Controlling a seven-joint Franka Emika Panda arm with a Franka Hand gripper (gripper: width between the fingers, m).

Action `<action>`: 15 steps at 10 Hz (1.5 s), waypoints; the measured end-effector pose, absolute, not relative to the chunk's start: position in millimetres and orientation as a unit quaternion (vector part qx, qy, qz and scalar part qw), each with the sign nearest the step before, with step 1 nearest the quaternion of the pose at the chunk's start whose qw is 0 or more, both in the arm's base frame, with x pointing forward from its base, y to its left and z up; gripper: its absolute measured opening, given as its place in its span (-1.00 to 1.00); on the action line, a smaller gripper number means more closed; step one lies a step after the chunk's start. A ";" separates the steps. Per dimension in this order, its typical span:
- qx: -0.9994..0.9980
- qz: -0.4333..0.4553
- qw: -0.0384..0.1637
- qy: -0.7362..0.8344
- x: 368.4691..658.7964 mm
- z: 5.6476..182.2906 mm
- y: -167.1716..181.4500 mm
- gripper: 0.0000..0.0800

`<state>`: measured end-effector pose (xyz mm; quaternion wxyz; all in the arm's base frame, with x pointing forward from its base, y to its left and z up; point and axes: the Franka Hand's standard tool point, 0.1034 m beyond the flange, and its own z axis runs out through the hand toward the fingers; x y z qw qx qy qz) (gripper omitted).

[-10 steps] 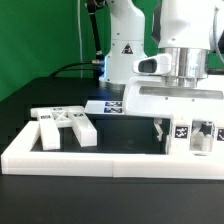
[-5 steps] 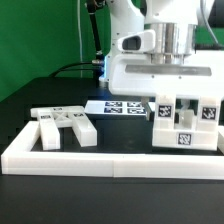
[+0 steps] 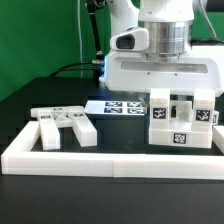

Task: Assemble chair

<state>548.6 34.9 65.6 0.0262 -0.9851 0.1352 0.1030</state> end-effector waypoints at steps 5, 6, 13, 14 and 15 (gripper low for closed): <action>-0.944 0.292 0.042 0.146 542.4 74.5 21.6 -0.17; -0.933 0.327 0.042 0.146 542.3 72.3 17.1 -0.17; -0.793 0.575 0.023 0.201 507.4 63.9 -9.2 -0.17; -0.790 0.580 0.025 0.199 504.4 63.0 -10.0 -0.17; -0.797 0.569 0.024 0.202 505.3 63.3 -10.1 0.15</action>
Offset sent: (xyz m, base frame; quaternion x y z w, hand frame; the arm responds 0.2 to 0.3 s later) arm 0.0000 0.0000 0.0000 0.0000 -0.1938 0.0000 0.9810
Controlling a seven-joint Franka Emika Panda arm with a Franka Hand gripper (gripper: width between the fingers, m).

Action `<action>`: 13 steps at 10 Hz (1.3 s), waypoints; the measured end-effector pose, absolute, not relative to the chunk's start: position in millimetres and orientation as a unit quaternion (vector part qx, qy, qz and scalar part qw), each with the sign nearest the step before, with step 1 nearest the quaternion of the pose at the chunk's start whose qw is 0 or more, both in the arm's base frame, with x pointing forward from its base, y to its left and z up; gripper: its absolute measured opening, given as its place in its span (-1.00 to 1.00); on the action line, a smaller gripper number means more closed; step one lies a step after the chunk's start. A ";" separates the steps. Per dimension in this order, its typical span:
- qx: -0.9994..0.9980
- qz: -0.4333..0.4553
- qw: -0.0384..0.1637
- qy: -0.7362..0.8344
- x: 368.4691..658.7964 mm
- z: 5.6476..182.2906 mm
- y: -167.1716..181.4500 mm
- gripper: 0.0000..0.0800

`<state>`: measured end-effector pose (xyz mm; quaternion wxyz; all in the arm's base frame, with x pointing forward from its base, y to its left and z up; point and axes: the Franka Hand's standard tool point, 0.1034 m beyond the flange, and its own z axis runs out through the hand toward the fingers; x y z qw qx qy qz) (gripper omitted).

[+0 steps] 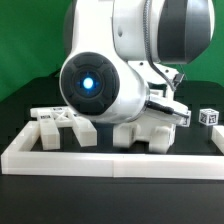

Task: Assemble chair

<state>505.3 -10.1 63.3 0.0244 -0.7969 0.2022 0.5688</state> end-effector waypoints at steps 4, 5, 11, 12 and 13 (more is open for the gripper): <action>-0.813 0.550 0.016 0.191 511.3 56.4 -19.8 0.62; -0.828 0.531 0.015 0.180 518.8 52.1 -24.5 0.62; -0.851 0.501 0.030 0.156 535.4 81.5 -39.8 0.62; -0.854 0.495 0.032 0.157 535.6 84.2 -39.3 0.62; -0.858 0.487 0.032 0.158 537.7 82.9 -39.9 0.62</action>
Offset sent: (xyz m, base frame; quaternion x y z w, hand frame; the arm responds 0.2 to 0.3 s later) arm 0.0180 -0.0068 -0.0045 -0.0377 0.0645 -0.0579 0.9955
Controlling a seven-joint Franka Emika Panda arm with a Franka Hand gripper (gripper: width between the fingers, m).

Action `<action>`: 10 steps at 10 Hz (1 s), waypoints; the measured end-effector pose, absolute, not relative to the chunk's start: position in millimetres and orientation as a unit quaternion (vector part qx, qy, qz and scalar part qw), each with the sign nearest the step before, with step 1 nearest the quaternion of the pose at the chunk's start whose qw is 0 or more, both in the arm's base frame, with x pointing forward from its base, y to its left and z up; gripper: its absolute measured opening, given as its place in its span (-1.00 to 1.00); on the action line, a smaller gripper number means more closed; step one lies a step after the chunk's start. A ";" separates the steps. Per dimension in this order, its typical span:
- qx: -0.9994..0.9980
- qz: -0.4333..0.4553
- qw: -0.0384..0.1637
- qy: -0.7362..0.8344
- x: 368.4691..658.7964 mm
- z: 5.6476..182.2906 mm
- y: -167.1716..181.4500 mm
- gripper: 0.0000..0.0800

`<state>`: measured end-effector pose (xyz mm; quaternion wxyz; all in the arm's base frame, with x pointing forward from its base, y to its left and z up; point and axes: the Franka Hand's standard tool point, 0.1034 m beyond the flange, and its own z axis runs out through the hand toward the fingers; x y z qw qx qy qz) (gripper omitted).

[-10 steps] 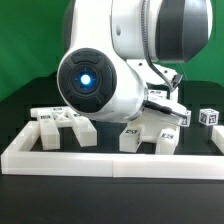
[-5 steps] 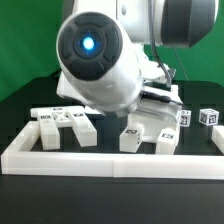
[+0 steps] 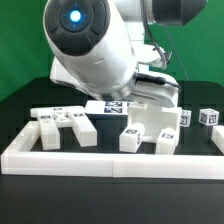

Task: Assemble chair

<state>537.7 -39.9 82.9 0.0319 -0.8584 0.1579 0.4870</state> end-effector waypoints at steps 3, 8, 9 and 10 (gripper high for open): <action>-0.893 0.420 0.030 0.161 556.4 78.8 -38.7 0.62; -0.964 0.215 0.025 0.155 594.1 85.3 -41.6 0.62; -0.968 0.197 0.024 0.154 596.6 88.2 -39.2 0.62; -0.976 0.155 0.021 0.155 604.5 87.1 -39.1 0.62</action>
Offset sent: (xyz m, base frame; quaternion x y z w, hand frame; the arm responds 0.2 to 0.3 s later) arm 0.0004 0.0037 -0.0079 -0.0127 0.2096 -0.0147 0.9776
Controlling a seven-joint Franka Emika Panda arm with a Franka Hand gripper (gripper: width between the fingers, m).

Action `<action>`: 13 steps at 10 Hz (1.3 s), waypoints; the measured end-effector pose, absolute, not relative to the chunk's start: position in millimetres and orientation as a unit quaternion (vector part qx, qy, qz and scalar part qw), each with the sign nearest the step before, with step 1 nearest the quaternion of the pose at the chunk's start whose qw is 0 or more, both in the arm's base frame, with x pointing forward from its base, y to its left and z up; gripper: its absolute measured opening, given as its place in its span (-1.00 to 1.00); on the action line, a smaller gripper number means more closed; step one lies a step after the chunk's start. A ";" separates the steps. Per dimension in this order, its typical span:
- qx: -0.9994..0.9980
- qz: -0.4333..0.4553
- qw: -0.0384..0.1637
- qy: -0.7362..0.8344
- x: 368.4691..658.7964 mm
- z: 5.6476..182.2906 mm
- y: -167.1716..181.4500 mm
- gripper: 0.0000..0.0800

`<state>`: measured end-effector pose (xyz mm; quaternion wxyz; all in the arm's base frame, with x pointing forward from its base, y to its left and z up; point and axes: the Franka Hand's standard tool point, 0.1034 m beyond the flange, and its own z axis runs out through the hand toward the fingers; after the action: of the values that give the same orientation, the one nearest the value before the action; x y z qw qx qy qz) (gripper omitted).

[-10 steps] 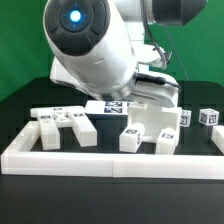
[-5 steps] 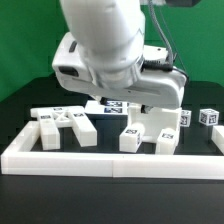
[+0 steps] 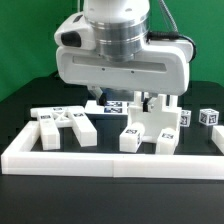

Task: Assemble chair

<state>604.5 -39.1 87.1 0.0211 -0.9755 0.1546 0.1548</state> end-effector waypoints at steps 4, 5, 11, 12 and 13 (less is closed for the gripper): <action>-0.992 0.082 0.024 0.096 595.4 89.9 -42.8 0.62; -0.996 0.073 0.028 0.054 586.2 92.1 -49.2 0.62; -0.996 0.079 0.038 0.012 569.9 89.1 -75.3 0.62; -0.996 0.077 0.039 0.004 569.6 89.0 -76.5 0.62; -0.996 0.054 0.042 -0.059 562.8 87.6 -88.2 0.62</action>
Offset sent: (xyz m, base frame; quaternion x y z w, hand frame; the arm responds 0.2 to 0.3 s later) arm -0.0308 -0.0102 0.0077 -0.0267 0.0945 -0.1390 0.9854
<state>562.8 -88.2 87.6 0.0420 -0.9959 -0.0591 0.0542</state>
